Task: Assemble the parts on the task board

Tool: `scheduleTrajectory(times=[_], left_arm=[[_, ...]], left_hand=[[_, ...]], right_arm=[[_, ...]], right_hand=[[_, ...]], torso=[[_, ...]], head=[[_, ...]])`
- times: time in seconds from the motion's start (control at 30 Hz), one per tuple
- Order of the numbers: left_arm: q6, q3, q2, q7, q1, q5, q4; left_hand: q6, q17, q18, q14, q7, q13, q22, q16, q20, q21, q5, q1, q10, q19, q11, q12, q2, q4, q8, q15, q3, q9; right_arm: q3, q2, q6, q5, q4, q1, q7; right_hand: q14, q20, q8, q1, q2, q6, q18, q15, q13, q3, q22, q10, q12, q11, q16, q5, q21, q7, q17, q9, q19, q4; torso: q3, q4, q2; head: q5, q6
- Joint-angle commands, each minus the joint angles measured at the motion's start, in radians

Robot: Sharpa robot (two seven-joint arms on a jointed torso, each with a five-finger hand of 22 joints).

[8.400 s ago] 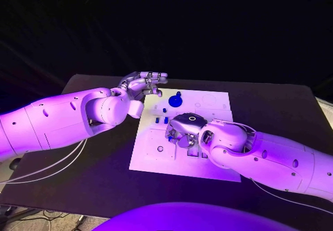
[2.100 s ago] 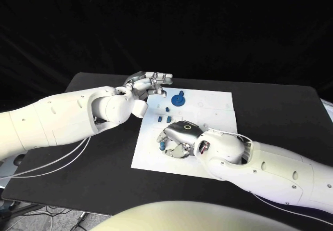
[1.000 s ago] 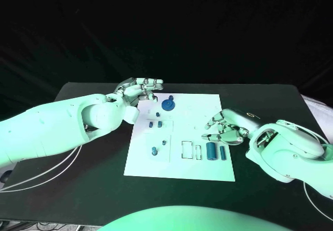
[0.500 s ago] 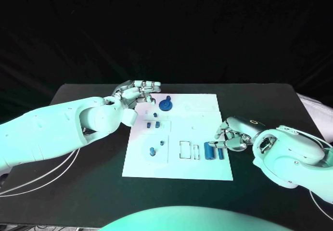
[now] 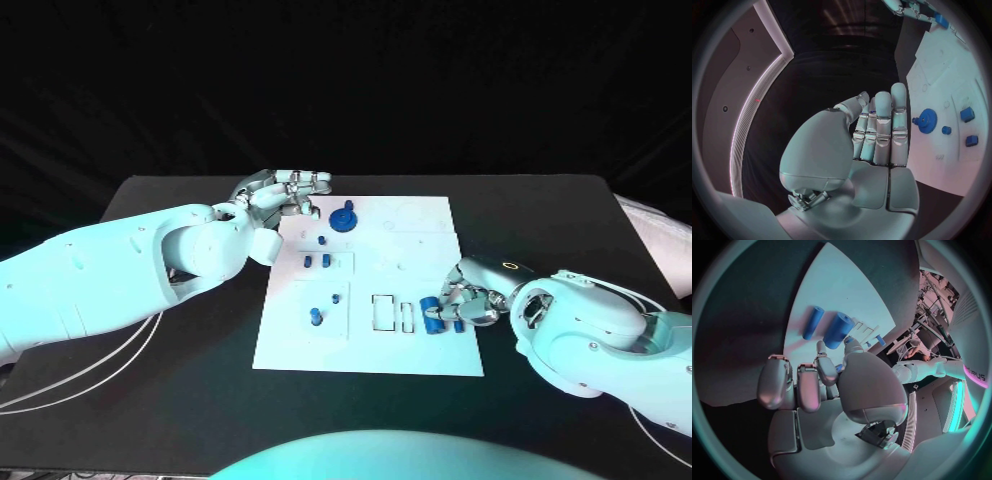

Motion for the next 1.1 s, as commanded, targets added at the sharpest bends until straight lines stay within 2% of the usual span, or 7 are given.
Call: scheduleTrajectory(times=[0.03,0.3,0.47,0.63,0.8,0.87,1.1], left_arm=[[0.013,0.001,0.001,0.006,-0.001,-0.005,0.0],[0.01,0.001,0.001,0.005,-0.002,-0.011,-0.003],[0.011,0.0,0.002,0.004,-0.002,-0.012,-0.004],[0.011,0.0,0.002,0.004,-0.003,-0.013,-0.004],[0.011,0.0,0.001,0.003,-0.003,-0.013,-0.003],[0.011,0.0,0.0,0.003,-0.003,-0.013,-0.003],[0.012,0.0,0.0,0.002,-0.004,-0.013,-0.002]], left_hand=[[-0.008,-0.001,0.019,-0.005,-0.001,0.002,-0.001,-0.001,0.002,-0.003,0.006,0.0,-0.009,-0.006,0.0,0.003,0.005,-0.004,0.006,-0.002,-0.001,-0.001],[-0.01,-0.003,0.019,-0.005,-0.001,0.001,-0.002,0.0,0.003,-0.004,0.006,-0.002,-0.013,-0.006,0.0,0.005,0.006,-0.004,0.006,-0.001,-0.003,-0.002],[-0.01,-0.003,0.019,-0.005,-0.001,0.001,-0.002,0.0,0.003,-0.004,0.006,-0.002,-0.013,-0.006,0.0,0.005,0.006,-0.004,0.006,-0.001,-0.003,-0.002],[-0.01,-0.003,0.019,-0.005,-0.001,0.001,-0.002,0.0,0.003,-0.004,0.006,-0.002,-0.013,-0.006,0.0,0.005,0.006,-0.004,0.006,-0.001,-0.003,-0.002],[-0.01,-0.003,0.019,-0.005,-0.001,0.001,-0.002,0.0,0.003,-0.004,0.006,-0.002,-0.013,-0.006,0.0,0.005,0.006,-0.004,0.006,-0.001,-0.003,-0.002],[-0.01,-0.003,0.019,-0.005,-0.001,0.001,-0.002,0.0,0.003,-0.004,0.006,-0.002,-0.013,-0.006,0.0,0.005,0.006,-0.004,0.006,-0.001,-0.003,-0.002],[-0.01,-0.003,0.019,-0.005,-0.001,0.001,-0.002,0.0,0.003,-0.004,0.006,-0.002,-0.013,-0.006,0.0,0.005,0.006,-0.004,0.006,-0.001,-0.003,-0.002]], right_arm=[[0.0,0.009,0.027,-0.013,-0.003,-0.003,-0.013],[0.0,0.026,0.056,-0.013,-0.018,-0.007,-0.015],[-0.001,0.045,0.071,-0.015,-0.031,-0.016,-0.015],[-0.001,0.057,0.072,-0.012,-0.044,-0.024,-0.02],[-0.001,0.057,0.052,0.009,-0.05,-0.026,-0.025],[-0.001,0.057,0.02,0.024,-0.05,-0.027,-0.024],[-0.001,0.045,-0.231,0.119,-0.033,-0.026,0.046]], right_hand=[[0.059,0.003,0.004,-0.006,0.006,-0.001,-0.018,-0.005,0.0,-0.007,0.003,0.0,0.001,0.0,0.007,-0.004,0.006,-0.001,0.001,0.002,0.005,0.0],[0.059,0.003,0.007,0.002,0.014,0.001,-0.018,-0.006,0.005,-0.009,0.006,0.0,0.001,-0.001,0.008,-0.003,0.007,-0.002,0.002,0.004,0.005,-0.004],[0.059,0.003,0.011,0.053,0.024,0.0,-0.019,-0.007,0.015,-0.008,0.008,0.0,0.0,-0.001,0.009,0.0,0.009,-0.003,0.004,0.009,0.004,-0.018],[0.058,0.003,0.016,0.1,0.054,0.001,-0.019,-0.006,0.02,0.0,0.009,0.0,-0.006,-0.001,0.008,-0.039,0.01,-0.002,0.004,0.013,0.002,-0.028],[0.058,0.003,0.02,0.099,0.076,0.01,-0.018,-0.007,0.027,-0.002,0.009,0.004,-0.006,-0.003,0.009,-0.044,0.01,-0.004,0.005,0.018,0.002,-0.017],[0.059,0.002,0.023,0.093,0.087,0.019,-0.019,-0.009,0.035,-0.006,0.014,0.009,-0.002,-0.005,0.011,-0.033,0.012,-0.008,0.008,0.023,0.003,-0.009],[0.061,-0.011,0.036,0.098,0.117,0.053,-0.023,-0.022,0.066,-0.01,0.041,0.034,0.014,-0.021,0.017,0.034,0.027,-0.025,0.02,0.045,0.016,-0.005]], torso=[[-0.0009,0.0032,0.001],[-0.002,0.0033,0.002],[-0.0031,0.0053,0.002],[-0.0046,0.0076,0.002],[-0.0053,0.007,0.003],[-0.0053,0.0067,0.003],[-0.0061,0.0079,0.003]], head=[[-0.002,0.001],[0.0,0.001],[-0.002,0.001],[-0.004,0.001],[-0.003,0.001],[-0.003,0.002],[-0.005,0.003]])
